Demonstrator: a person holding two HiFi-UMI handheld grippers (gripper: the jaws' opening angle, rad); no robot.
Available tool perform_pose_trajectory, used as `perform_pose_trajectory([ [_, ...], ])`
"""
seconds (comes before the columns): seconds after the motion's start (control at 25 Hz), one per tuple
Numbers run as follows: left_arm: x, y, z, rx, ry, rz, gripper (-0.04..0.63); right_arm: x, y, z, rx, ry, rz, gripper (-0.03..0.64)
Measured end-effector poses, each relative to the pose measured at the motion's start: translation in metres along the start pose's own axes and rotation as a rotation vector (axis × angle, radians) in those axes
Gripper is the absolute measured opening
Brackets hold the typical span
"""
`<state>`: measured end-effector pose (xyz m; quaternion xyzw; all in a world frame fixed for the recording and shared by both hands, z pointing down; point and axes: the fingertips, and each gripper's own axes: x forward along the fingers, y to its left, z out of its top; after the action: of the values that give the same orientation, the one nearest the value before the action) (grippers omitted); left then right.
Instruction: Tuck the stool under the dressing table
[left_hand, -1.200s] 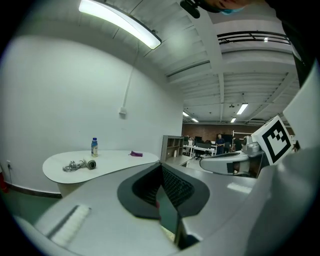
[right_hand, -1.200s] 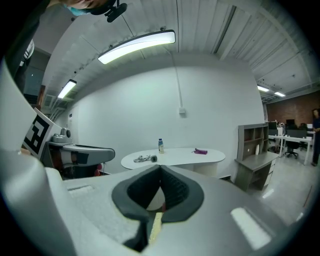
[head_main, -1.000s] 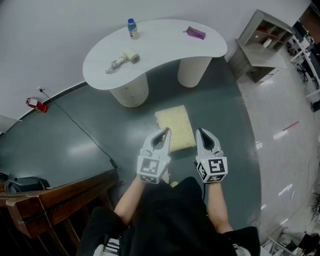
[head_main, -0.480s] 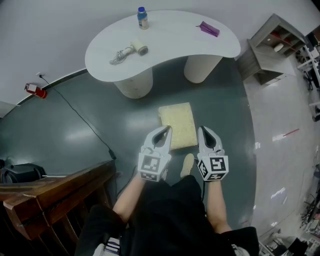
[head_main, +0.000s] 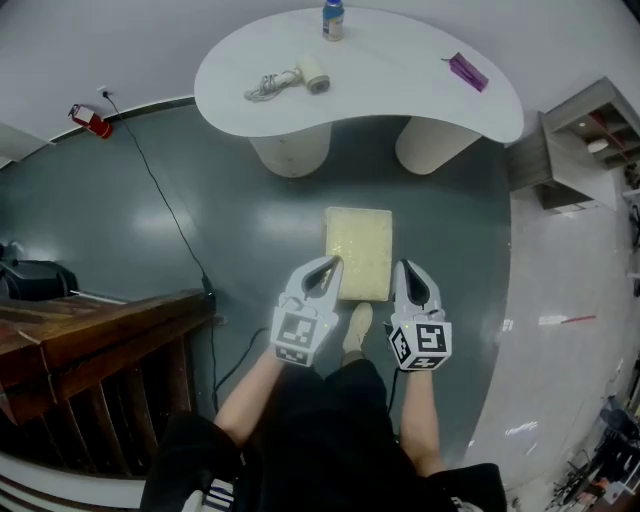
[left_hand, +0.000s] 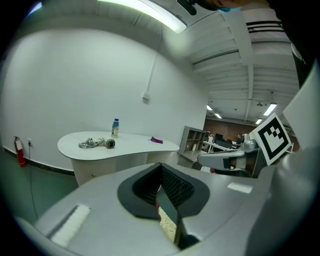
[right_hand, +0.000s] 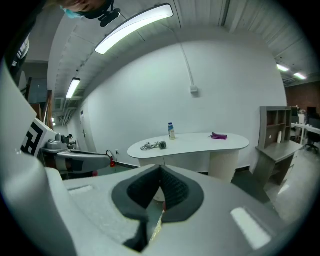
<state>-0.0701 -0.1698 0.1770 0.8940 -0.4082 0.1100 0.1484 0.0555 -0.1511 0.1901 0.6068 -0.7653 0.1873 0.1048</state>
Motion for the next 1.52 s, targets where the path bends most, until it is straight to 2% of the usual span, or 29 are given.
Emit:
perform_pose_trajectory([
  [0.36, 0.045, -0.01, -0.058, -0.031, 0.063, 0.117, 0.006, 0.03, -0.043, -0.062, -0.005, 0.097, 0.116, 0.0],
  [0.56, 0.061, -0.006, -0.093, -0.045, 0.101, 0.142, 0.006, 0.048, -0.061, -0.087, -0.001, 0.105, 0.14, 0.0],
  [0.76, 0.078, 0.008, -0.133, -0.05, 0.131, 0.155, 0.006, 0.072, -0.075, -0.124, 0.016, 0.127, 0.139, 0.0],
  [1.0, 0.108, 0.032, -0.186, -0.068, 0.17, 0.16, 0.006, 0.103, -0.098, -0.187, 0.053, 0.179, 0.113, 0.001],
  [1.52, 0.17, 0.054, -0.282, -0.079, 0.233, 0.123, 0.006, 0.16, -0.135, -0.289, 0.054, 0.25, 0.074, 0.002],
])
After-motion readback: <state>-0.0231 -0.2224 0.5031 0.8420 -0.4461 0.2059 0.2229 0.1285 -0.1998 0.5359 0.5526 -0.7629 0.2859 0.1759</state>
